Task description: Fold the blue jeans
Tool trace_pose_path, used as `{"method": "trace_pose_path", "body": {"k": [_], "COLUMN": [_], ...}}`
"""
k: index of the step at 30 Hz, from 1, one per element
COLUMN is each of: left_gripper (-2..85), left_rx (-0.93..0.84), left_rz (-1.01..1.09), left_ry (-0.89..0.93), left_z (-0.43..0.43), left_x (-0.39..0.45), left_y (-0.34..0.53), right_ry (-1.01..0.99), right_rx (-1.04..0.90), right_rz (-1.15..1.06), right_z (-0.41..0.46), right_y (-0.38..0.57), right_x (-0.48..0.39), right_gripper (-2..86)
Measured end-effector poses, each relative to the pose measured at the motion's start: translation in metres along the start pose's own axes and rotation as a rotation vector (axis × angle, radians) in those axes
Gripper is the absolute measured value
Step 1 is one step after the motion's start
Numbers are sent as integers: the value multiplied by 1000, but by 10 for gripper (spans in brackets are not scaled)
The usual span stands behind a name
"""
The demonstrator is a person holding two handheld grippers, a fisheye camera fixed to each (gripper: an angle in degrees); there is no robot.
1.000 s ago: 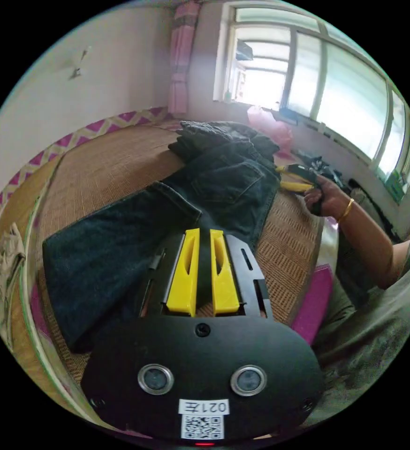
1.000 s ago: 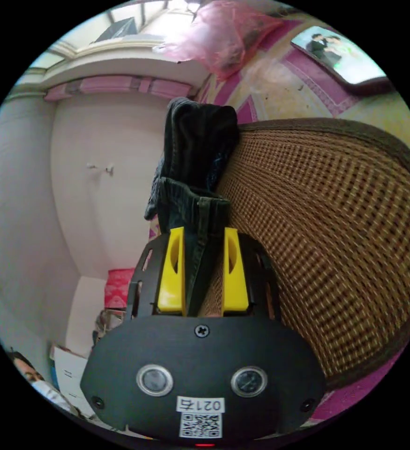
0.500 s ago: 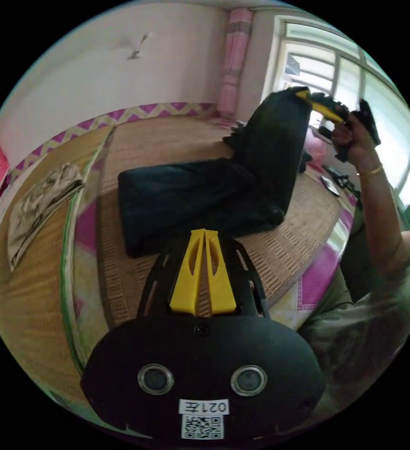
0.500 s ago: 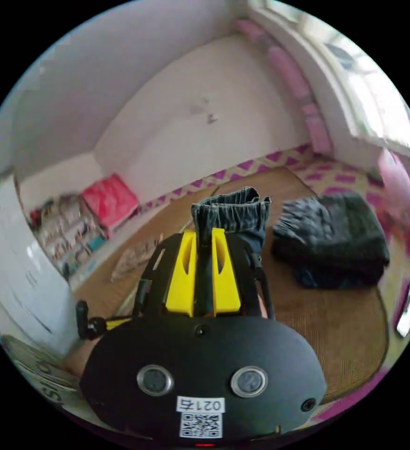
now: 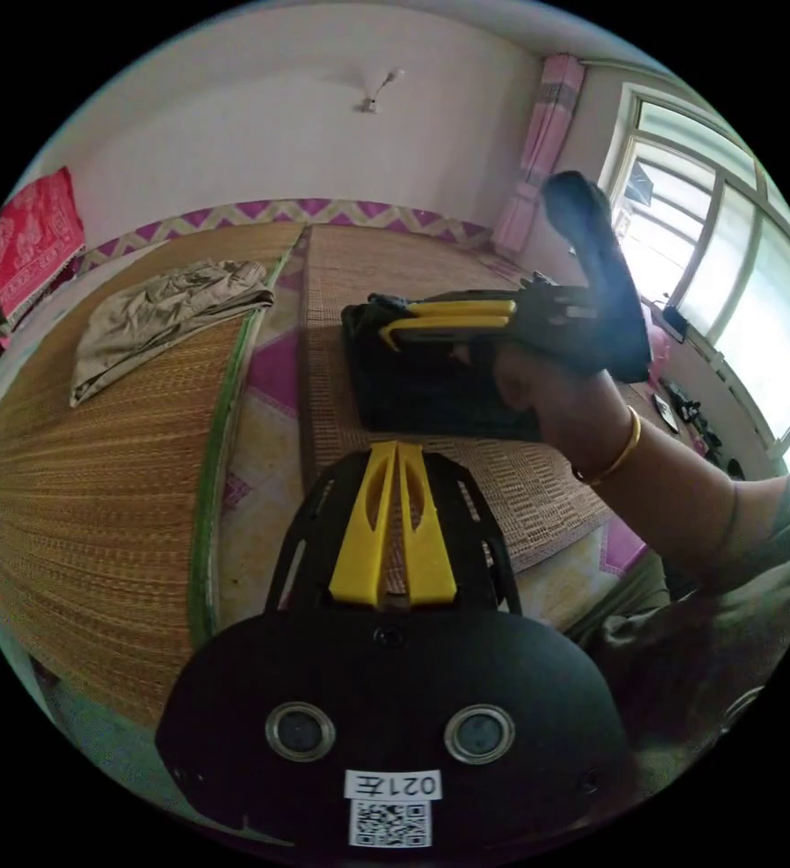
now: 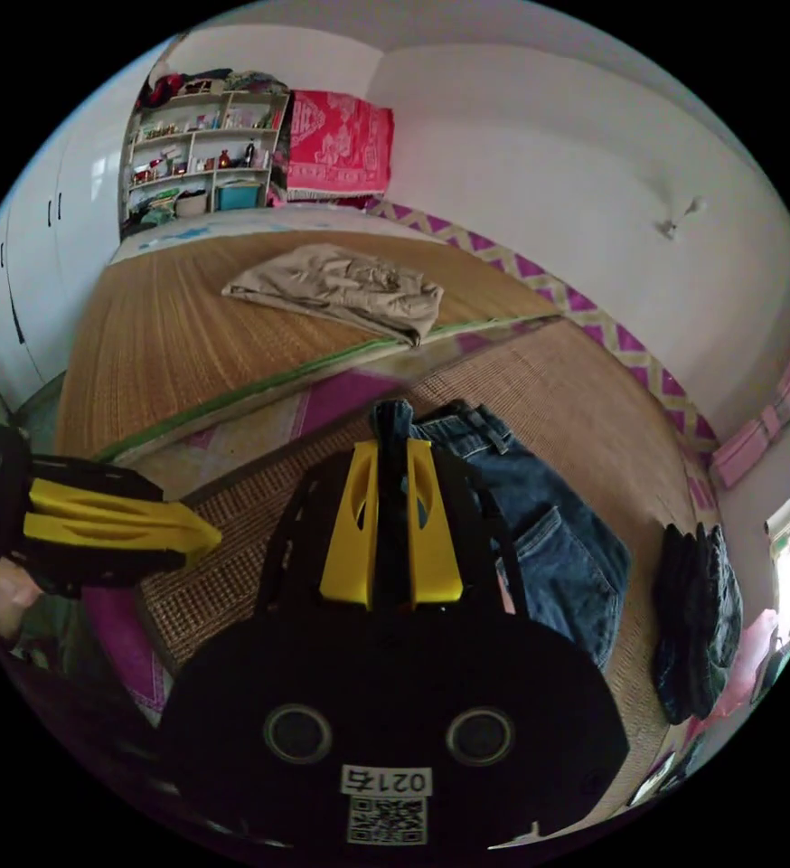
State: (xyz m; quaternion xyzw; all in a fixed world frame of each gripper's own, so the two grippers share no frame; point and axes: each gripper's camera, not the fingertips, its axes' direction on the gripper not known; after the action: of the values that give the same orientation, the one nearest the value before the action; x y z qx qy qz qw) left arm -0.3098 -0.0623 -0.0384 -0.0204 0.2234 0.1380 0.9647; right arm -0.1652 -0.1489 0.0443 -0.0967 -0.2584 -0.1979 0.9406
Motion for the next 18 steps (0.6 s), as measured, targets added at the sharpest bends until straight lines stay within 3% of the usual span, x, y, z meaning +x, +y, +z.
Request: {"method": "trace_pose_path", "body": {"k": [2,5,8,12,16,18], "left_gripper": [-8,-4,22,128,172,182], "left_rx": [-1,46,79,47,-34,-118], "left_rz": [-17,-21,-37,-35,-78,-142], "left_ry": [42,127,132,132,125,246], "left_z": [2,2,4,17,42,67], "left_x": [-14,-33,-50,-73,-107,-136], "left_y": [-6,-19,-35,-64,-90,-102], "right_ry": [-20,-33,-223,-492,-354,-288], "right_rx": [-90,-44,-55,12,116,119], "right_rz": [-47,-23,35,179,445,633], "right_z": [29,42,33,-16,-64,-69], "right_y": [2,14,13,40,86,119], "right_x": [-11,-7,27,125,233,308], "right_gripper": [55,63,84,108,115,121]}}
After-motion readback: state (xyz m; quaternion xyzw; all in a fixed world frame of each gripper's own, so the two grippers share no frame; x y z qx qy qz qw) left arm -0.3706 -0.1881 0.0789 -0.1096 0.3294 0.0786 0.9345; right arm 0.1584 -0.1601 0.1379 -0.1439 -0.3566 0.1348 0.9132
